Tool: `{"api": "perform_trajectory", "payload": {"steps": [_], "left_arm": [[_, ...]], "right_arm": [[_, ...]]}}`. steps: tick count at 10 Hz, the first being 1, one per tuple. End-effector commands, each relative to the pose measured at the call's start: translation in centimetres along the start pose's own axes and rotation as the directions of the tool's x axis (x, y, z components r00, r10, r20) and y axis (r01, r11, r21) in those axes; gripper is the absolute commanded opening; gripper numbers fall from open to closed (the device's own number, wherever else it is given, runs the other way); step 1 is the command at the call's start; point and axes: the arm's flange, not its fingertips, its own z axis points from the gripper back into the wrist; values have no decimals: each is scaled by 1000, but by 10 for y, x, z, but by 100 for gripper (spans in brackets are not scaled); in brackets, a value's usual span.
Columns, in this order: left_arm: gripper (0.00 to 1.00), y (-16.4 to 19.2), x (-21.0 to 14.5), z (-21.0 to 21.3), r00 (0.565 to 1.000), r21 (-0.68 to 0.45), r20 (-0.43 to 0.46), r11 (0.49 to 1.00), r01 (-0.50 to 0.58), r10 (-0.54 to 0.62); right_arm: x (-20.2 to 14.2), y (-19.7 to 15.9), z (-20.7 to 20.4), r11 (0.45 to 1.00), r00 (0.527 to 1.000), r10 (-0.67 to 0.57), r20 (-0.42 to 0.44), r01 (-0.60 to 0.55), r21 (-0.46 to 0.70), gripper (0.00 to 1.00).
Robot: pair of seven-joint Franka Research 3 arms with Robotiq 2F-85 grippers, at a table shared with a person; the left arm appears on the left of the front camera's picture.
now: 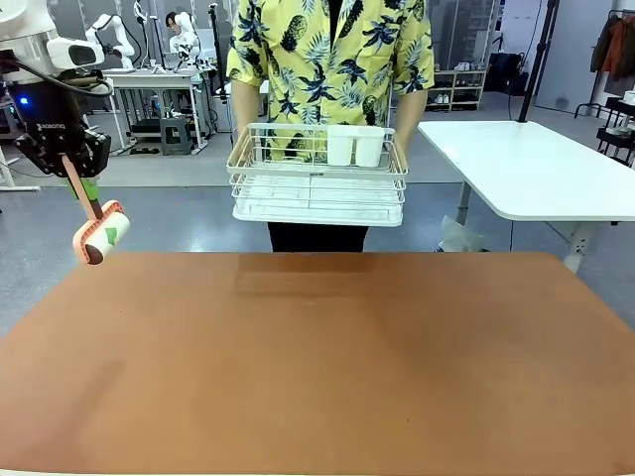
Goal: Clean the table.
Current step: Place the Lint Roller down when the Dish drying rack is positioned in the middle of the table.
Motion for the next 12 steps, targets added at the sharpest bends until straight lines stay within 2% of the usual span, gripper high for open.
{"api": "perform_trajectory", "payload": {"steps": [1, 12], "left_arm": [[21, 2, 2, 6, 1000, 21, -13, 1000, -3, 3], [21, 2, 2, 6, 1000, 21, -13, 1000, -3, 3]], "right_arm": [[-2, 2, 1, 1000, 1000, 9, 0, -9, 12, 100], [-2, 2, 1, 1000, 1000, 9, 0, -9, 12, 100]]}}
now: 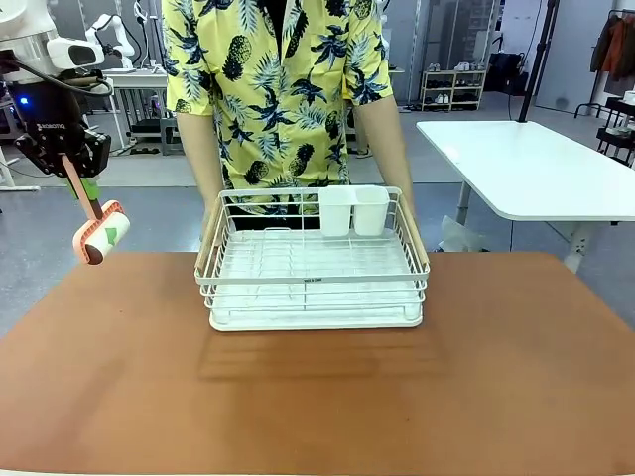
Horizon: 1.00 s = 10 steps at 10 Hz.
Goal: Clean the table.
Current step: Place the Lint Roller down when the Dish drying rack is positioned in the middle of the table.
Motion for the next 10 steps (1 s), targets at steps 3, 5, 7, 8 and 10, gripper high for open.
{"api": "perform_trajectory", "payload": {"steps": [3, 5, 7, 8, 10], "left_arm": [[21, 2, 2, 6, 1000, 21, -13, 1000, -3, 3], [21, 2, 2, 6, 1000, 21, -13, 1000, -3, 3], [21, 2, 2, 6, 1000, 21, -13, 1000, -3, 3], [21, 2, 2, 6, 1000, 21, -13, 1000, -3, 3], [21, 2, 2, 6, 1000, 21, -13, 1000, -3, 3]], "right_arm": [[-2, 2, 1, 1000, 1000, 9, 0, -9, 12, 100], [-2, 2, 1, 1000, 1000, 9, 0, -9, 12, 100], [-2, 2, 1, 1000, 1000, 9, 0, -9, 12, 100], [-2, 2, 1, 1000, 1000, 9, 0, -9, 12, 100], [-2, 2, 1, 1000, 1000, 9, 0, -9, 12, 100]]}}
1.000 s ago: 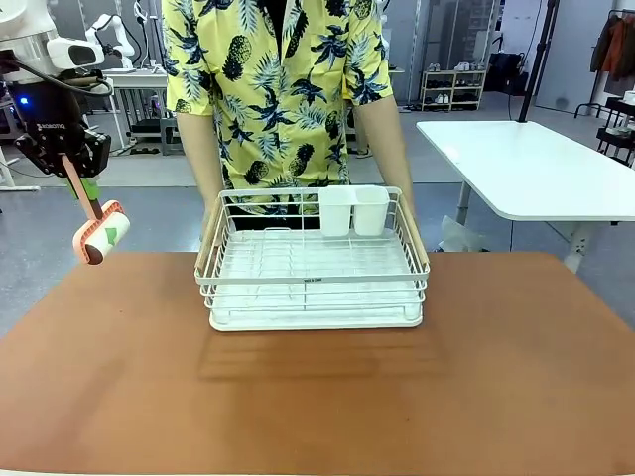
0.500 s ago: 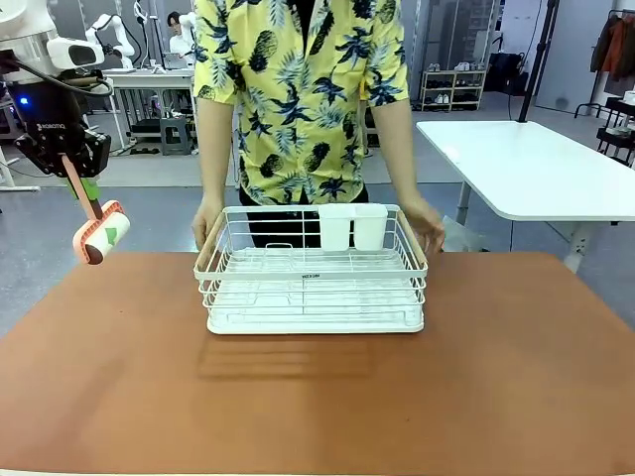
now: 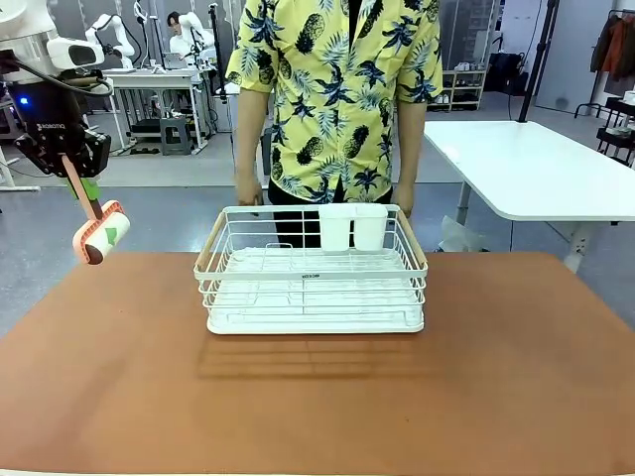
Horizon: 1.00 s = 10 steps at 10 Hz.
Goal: Clean the table.
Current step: Place the Lint Roller down when the Dish drying rack is positioned in the middle of the table.
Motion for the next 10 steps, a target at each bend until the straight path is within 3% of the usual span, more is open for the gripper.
{"api": "perform_trajectory", "payload": {"steps": [1, 5, 6, 7, 8, 9, 10], "left_arm": [[21, 2, 2, 6, 1000, 21, -13, 1000, -3, 3], [21, 0, 0, 0, 1000, 0, 0, 1000, 0, 0], [21, 2, 0, 0, 995, 0, 23, 995, 100, -100], [21, 8, -2, 2, 958, -50, 58, 957, 285, -282], [21, 14, -3, 0, 895, -43, 83, 895, 443, -439], [21, 24, -2, -5, 775, -27, 87, 776, 630, -626], [21, 33, -2, -13, 620, 8, 85, 623, 782, -780]], "right_arm": [[-2, 2, 1, 1000, 1000, 9, 0, -9, 12, 100], [-2, 2, 1, 1000, 1000, 9, 0, -9, 12, 100], [-2, 2, 1, 1000, 1000, 9, 0, -9, 12, 100], [-2, 2, 1, 1000, 1000, 9, 0, -9, 12, 100], [-2, 2, 1, 1000, 1000, 9, 0, -9, 12, 100], [-2, 2, 1, 1000, 1000, 9, 0, -9, 12, 100], [-2, 2, 1, 1000, 1000, 9, 0, -9, 12, 100]]}}
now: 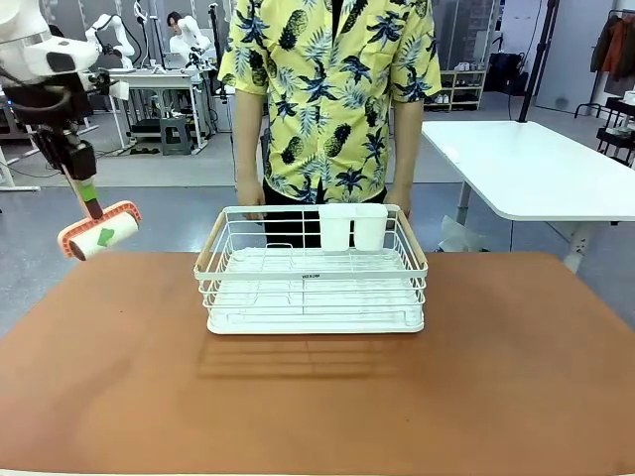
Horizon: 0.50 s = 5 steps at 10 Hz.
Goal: Clean the table.
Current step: Place the Lint Roller down when the Dish drying rack is positioned in the middle of the table.
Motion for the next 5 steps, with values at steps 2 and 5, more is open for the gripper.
{"api": "perform_trajectory", "payload": {"steps": [2, 5], "left_arm": [[21, 7, -15, -28, 867, 152, 19, 858, 490, -498], [21, -4, -28, -52, 809, 220, 108, 808, 547, -577]], "right_arm": [[-2, 2, 1, 1000, 1000, 9, 0, -9, 12, 100], [-2, 2, 1, 1000, 1000, 9, 0, -9, 12, 100]]}}
